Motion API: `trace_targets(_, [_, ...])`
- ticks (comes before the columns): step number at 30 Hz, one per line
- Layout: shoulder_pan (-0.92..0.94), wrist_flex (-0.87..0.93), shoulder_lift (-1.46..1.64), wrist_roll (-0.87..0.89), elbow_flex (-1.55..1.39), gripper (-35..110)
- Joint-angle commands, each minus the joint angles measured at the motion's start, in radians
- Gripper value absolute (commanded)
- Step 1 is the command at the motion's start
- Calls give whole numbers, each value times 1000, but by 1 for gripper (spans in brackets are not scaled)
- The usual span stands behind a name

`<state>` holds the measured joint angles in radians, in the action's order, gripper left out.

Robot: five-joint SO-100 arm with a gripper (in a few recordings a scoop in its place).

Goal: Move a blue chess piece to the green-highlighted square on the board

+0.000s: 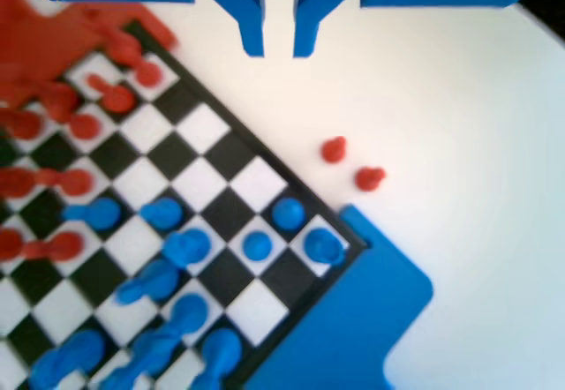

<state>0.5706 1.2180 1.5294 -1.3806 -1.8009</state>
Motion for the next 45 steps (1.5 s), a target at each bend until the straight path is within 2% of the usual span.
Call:
trace_targets(1, [-49,61,147,-12,74,5])
trace_targets(10, [-166,60,291,-40,-74,5])
trace_targets(27, [-364,-362,465,-127,-637,6])
trace_targets(45, [-314,-551,350,-141,-693,7])
